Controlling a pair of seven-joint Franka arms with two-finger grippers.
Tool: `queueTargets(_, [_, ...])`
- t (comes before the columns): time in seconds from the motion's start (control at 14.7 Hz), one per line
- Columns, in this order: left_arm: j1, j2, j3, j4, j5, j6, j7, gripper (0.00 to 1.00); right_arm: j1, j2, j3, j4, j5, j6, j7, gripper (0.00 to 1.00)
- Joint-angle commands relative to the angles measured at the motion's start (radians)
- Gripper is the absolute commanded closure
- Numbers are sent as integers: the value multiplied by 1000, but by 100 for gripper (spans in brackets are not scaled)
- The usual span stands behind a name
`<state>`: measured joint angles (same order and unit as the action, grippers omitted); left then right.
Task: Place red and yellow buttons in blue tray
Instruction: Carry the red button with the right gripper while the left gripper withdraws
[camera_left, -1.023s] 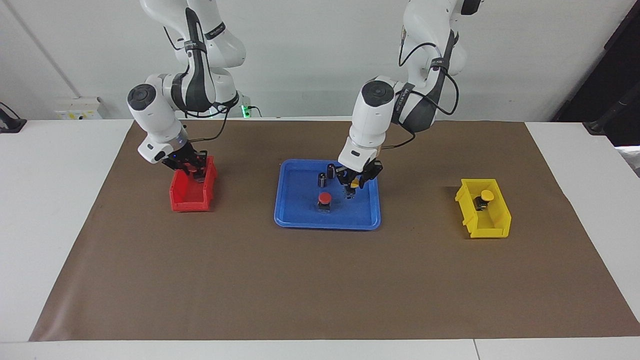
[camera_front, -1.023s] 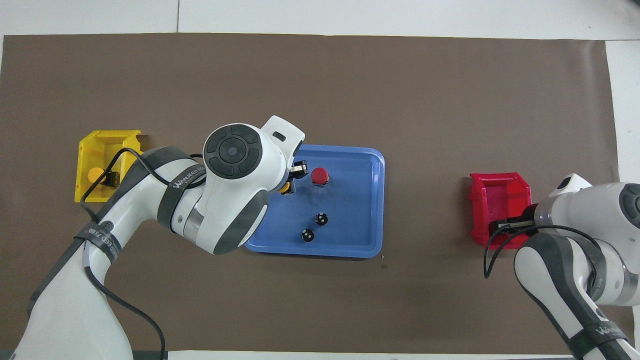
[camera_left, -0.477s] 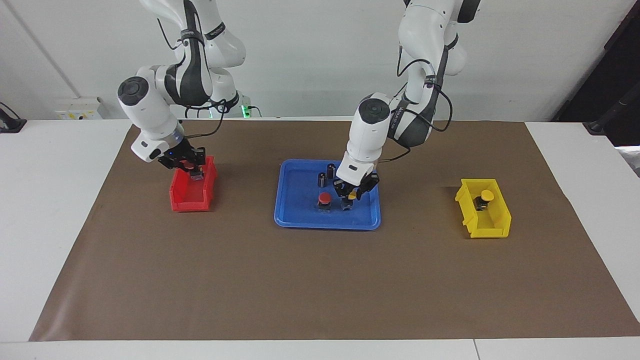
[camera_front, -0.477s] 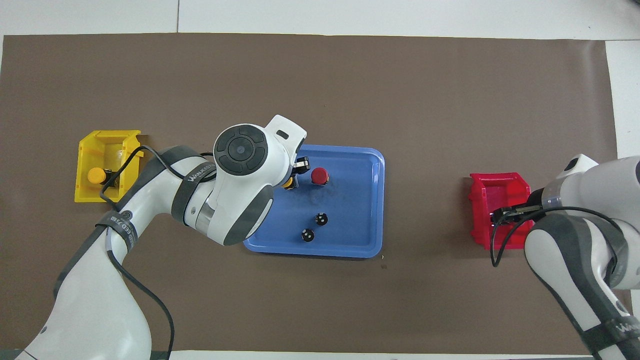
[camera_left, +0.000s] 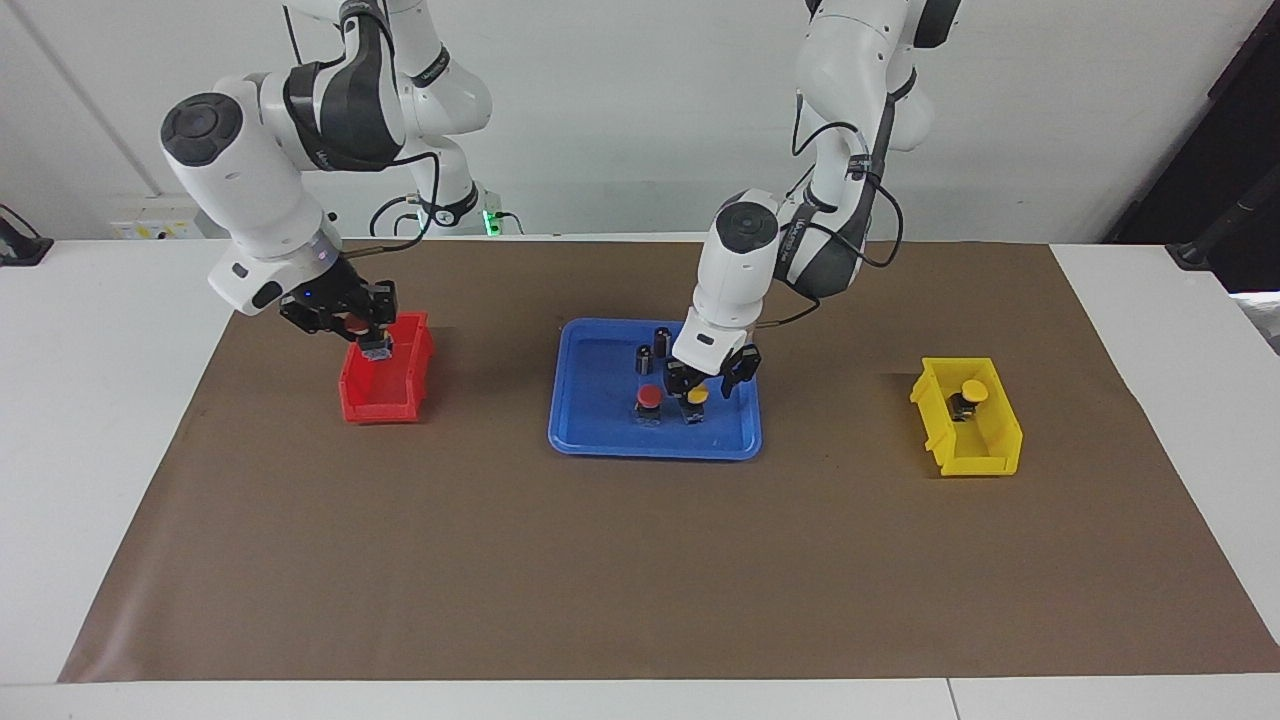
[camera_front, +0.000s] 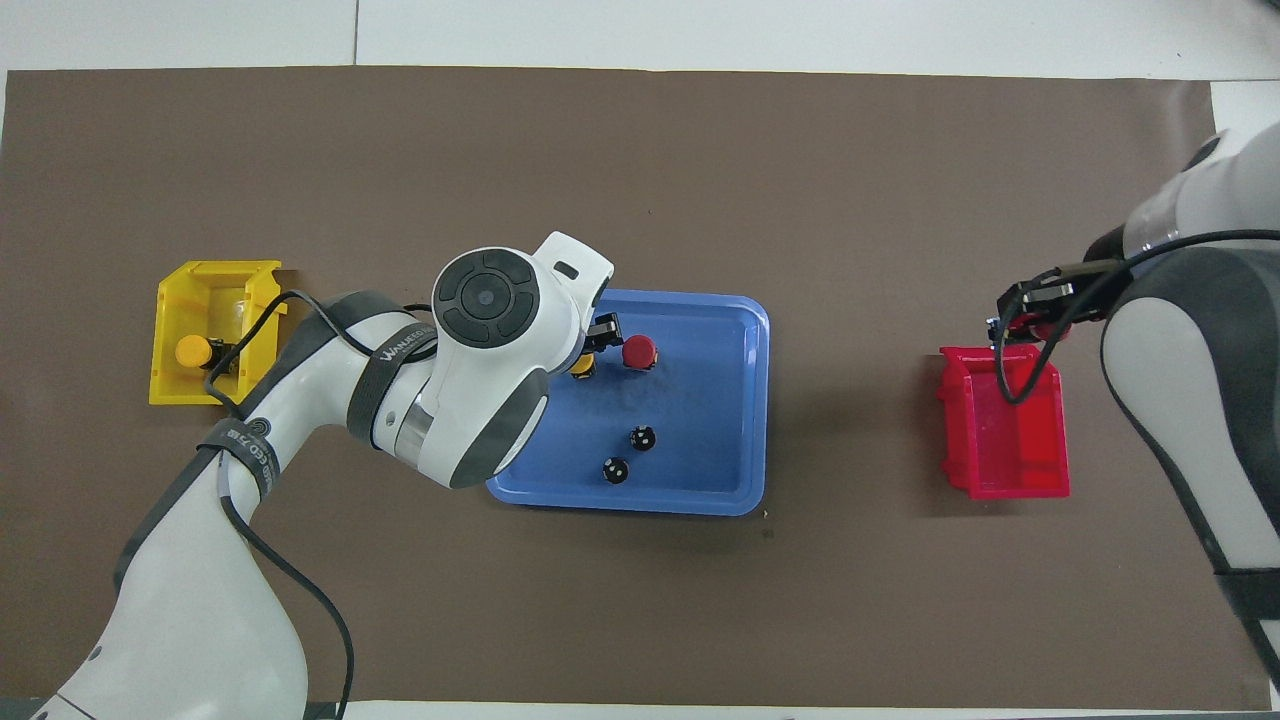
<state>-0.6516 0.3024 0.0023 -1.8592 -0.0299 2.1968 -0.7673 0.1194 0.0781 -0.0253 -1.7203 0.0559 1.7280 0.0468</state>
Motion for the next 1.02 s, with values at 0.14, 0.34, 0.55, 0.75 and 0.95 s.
queueTargets(0.14, [-26, -103, 19, 18, 7, -219, -1, 0, 195, 176, 4, 176, 47, 92, 345, 79])
queueTargets(0.34, [51, -184, 22, 23, 35, -330, 168, 0, 282, 204, 4, 128, 45, 169, 457, 79])
queueTargets(0.55, [188, -253, 24, 40, 36, -410, 389, 0, 342, 236, 4, 46, 36, 267, 516, 76])
queueTargets(0.75, [375, -308, 22, 45, 38, -437, 613, 0, 356, 226, 4, -79, 36, 370, 521, 76])
queueTargets(0.95, [506, -292, 22, 124, 42, -474, 739, 0, 375, 253, 2, -94, 30, 406, 524, 76])
